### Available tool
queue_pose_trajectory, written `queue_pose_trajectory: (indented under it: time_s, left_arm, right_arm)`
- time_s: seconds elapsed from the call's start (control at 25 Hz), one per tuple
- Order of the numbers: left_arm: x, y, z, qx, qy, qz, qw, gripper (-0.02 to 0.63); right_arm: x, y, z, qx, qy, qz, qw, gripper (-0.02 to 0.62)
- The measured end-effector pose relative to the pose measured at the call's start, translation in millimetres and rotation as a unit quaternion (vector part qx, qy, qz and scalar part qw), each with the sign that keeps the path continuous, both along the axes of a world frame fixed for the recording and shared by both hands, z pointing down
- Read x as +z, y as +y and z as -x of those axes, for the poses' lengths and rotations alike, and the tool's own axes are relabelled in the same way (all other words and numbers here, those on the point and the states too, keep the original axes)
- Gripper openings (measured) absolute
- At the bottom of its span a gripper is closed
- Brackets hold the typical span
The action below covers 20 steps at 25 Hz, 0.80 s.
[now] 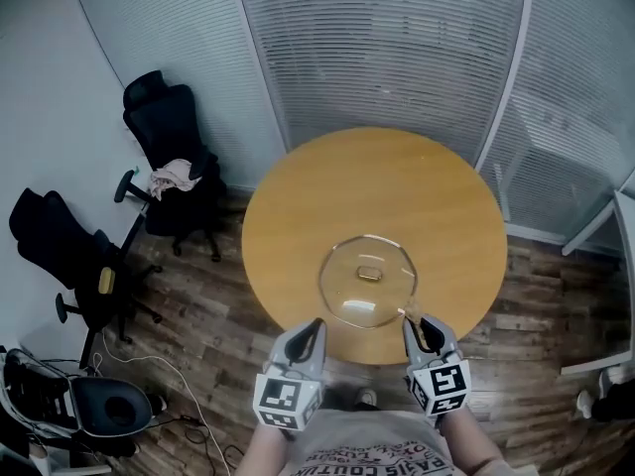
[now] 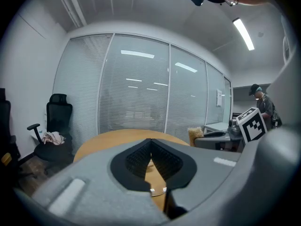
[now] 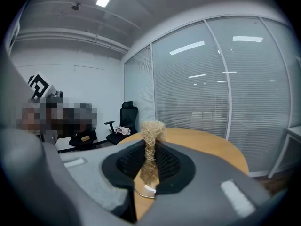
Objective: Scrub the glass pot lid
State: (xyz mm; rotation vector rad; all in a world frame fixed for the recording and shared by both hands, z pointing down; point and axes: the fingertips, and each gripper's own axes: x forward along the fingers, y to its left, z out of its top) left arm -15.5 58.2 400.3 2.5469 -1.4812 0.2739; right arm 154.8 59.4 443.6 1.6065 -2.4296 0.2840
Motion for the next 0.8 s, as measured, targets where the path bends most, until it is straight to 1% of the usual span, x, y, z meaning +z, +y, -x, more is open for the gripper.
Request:
queue_pose_trajectory:
  time_s: [0.08,0.2,0.32,0.48,0.64,0.8]
  left_arm:
    - [4.3,-16.5,-1.8,0.005,0.001,0.007,1.0,0.008]
    - [11.2,-43.7,-2.4,0.018,0.008,0.007,0.9998,0.008]
    - [17.5,-75.8,7.0,0.027,0.018,0.011,0.9994,0.008]
    - [19.5,-125.0,19.8,0.036,0.032,0.007,0.9988,0.008]
    - [25.9,-167.4,25.0,0.06,0.036,0.002,0.9976,0.008]
    - [34.2,-201.9,28.9,0.084,0.052,-0.001,0.9951,0.006]
  right_arm:
    - [7.0,-17.3,-1.1,0.004,0.002,0.017,1.0,0.058]
    - [21.4,-47.2,0.8,0.014,0.008,0.044,0.999,0.058]
    - [32.3,-74.2,10.1,0.022,0.016,0.066,0.997,0.058]
    - [43.6,-111.7,20.9,0.028,0.025,0.083,0.996,0.058]
    - [56.7,-150.4,28.4,0.035,0.019,0.102,0.994,0.058]
    - [78.6,-184.7,40.7,0.027,0.02,0.131,0.991,0.058]
